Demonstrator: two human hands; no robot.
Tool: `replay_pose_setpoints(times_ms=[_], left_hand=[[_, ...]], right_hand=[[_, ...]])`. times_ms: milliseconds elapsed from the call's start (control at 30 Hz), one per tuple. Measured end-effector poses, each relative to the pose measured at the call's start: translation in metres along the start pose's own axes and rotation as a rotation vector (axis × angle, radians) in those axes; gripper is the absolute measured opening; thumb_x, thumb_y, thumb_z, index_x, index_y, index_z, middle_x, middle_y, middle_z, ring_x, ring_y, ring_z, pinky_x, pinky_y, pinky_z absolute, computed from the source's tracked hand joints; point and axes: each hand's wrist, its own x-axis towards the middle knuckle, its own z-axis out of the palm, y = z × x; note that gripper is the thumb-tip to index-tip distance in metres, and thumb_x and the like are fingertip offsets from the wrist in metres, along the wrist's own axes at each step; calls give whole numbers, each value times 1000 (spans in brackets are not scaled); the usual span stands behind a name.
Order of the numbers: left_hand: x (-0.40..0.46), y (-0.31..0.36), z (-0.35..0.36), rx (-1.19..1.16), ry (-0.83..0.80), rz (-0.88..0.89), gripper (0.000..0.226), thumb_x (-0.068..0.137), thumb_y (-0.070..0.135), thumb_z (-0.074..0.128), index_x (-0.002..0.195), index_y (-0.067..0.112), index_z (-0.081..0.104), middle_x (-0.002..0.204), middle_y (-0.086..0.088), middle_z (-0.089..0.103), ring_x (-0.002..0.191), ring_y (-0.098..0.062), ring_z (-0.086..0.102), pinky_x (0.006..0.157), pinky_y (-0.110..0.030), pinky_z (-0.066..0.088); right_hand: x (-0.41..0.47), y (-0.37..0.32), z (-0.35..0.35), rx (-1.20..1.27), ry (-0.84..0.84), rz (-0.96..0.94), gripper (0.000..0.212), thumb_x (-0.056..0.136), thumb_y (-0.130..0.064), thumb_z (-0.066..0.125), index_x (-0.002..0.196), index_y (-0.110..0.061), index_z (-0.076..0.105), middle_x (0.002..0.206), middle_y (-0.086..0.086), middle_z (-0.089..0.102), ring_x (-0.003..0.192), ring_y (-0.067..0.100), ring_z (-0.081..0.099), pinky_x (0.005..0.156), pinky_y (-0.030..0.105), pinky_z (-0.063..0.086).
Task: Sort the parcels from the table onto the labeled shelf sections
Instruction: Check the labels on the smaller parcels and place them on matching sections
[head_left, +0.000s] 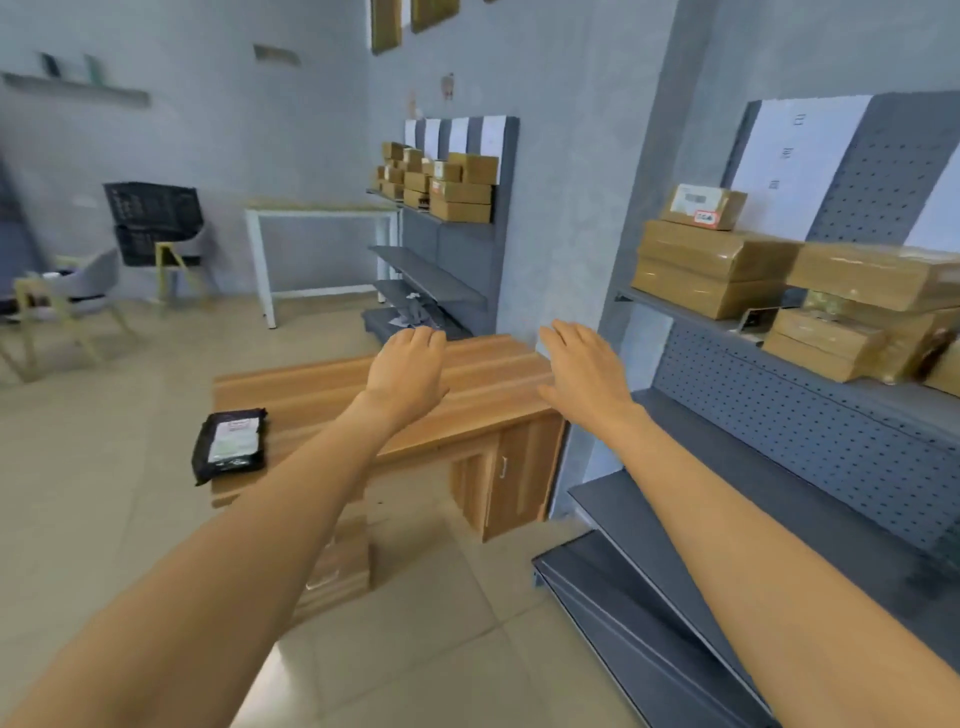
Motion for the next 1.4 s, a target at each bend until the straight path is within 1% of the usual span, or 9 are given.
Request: replay_pose_setpoints(times_ms=[100, 233, 367, 600, 767, 833, 1100, 1233, 1400], left_hand=[[-5, -50, 13, 26, -20, -96, 56, 88, 34, 66, 130, 5, 45, 132, -13, 51, 123, -32, 47, 100, -36, 38], [1, -121, 32, 62, -68, -253, 54, 86, 31, 66, 129, 4, 46, 130, -15, 51, 123, -34, 46, 99, -39, 39], [17, -181, 47, 92, -101, -367, 53, 86, 31, 67, 127, 4, 47, 129, -15, 51, 124, -33, 45, 100, -39, 38], [30, -252, 74, 130, -125, -514, 53, 87, 29, 66, 129, 3, 46, 131, -14, 51, 125, -33, 44, 101, -37, 37], [22, -301, 98, 82, -146, -639, 52, 88, 29, 63, 129, 2, 47, 131, -15, 51, 124, -33, 44, 99, -38, 37], [20, -318, 111, 66, -163, -680, 53, 89, 30, 62, 130, 2, 46, 131, -15, 51, 124, -33, 44, 98, -37, 37], [26, -397, 178, 69, -254, -684, 53, 91, 33, 60, 131, 1, 45, 132, -16, 50, 123, -33, 45, 99, -38, 36], [34, -445, 219, 63, -310, -666, 51, 91, 29, 59, 131, 2, 45, 132, -15, 51, 123, -33, 45, 99, -37, 37], [41, -496, 270, -10, -375, -679, 53, 91, 33, 60, 132, 2, 45, 133, -15, 50, 123, -33, 46, 99, -37, 38]], right_hand=[[42, -37, 26, 48, -11, -61, 74, 84, -30, 67, 146, -8, 34, 148, 10, 37, 137, 27, 33, 112, 37, 28], [109, -87, 62, 100, 14, -181, 68, 84, -23, 65, 144, -8, 36, 145, 10, 41, 134, 27, 37, 110, 35, 30], [167, -128, 92, 123, 19, -276, 68, 83, -28, 68, 142, -9, 39, 144, 9, 42, 134, 26, 38, 111, 37, 31], [234, -180, 139, 189, 7, -395, 72, 86, -32, 67, 145, -8, 35, 147, 10, 40, 135, 26, 37, 113, 36, 30], [266, -223, 172, 229, -24, -451, 67, 87, -23, 65, 145, -8, 35, 148, 9, 40, 136, 25, 37, 114, 36, 28], [278, -239, 186, 245, -38, -461, 67, 87, -24, 65, 145, -9, 35, 148, 8, 40, 136, 25, 37, 114, 36, 28], [326, -308, 256, 305, -158, -438, 69, 86, -28, 67, 144, -12, 36, 147, 5, 39, 136, 23, 35, 111, 35, 31], [355, -344, 296, 309, -232, -413, 70, 87, -30, 66, 146, -12, 34, 150, 6, 36, 138, 24, 32, 113, 36, 28], [388, -390, 339, 320, -331, -378, 73, 90, -36, 62, 150, -13, 27, 157, 6, 27, 144, 24, 23, 116, 37, 22]])
